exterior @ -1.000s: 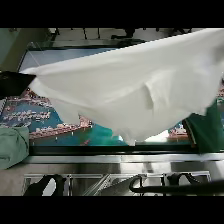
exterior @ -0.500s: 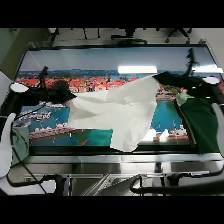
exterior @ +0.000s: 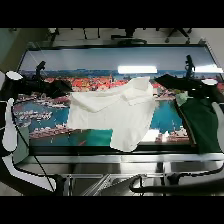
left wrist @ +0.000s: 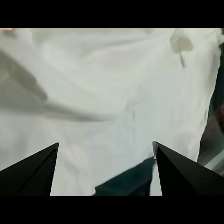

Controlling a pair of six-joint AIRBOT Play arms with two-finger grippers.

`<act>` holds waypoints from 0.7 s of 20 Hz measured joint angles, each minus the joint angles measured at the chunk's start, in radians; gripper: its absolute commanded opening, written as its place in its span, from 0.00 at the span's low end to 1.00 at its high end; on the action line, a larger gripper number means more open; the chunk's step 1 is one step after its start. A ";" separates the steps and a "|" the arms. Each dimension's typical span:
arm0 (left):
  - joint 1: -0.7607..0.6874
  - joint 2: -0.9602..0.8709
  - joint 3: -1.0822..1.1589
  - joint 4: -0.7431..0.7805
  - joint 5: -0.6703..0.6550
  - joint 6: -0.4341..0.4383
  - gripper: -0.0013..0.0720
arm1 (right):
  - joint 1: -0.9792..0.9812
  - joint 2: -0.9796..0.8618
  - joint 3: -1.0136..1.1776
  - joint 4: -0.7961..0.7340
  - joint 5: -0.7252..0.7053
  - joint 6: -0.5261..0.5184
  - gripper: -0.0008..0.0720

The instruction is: Fold the shirts.

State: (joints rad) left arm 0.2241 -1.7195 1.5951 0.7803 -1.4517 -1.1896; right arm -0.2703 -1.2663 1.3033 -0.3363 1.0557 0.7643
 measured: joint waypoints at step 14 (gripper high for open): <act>-0.152 0.265 -0.608 0.263 0.196 -0.030 0.92 | -0.035 0.307 -0.597 -0.371 0.084 0.317 0.73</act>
State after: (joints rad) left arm 0.0723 -1.4548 0.9874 1.0435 -1.2552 -1.2198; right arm -0.3050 -0.9596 0.7059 -0.7074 1.1400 1.0813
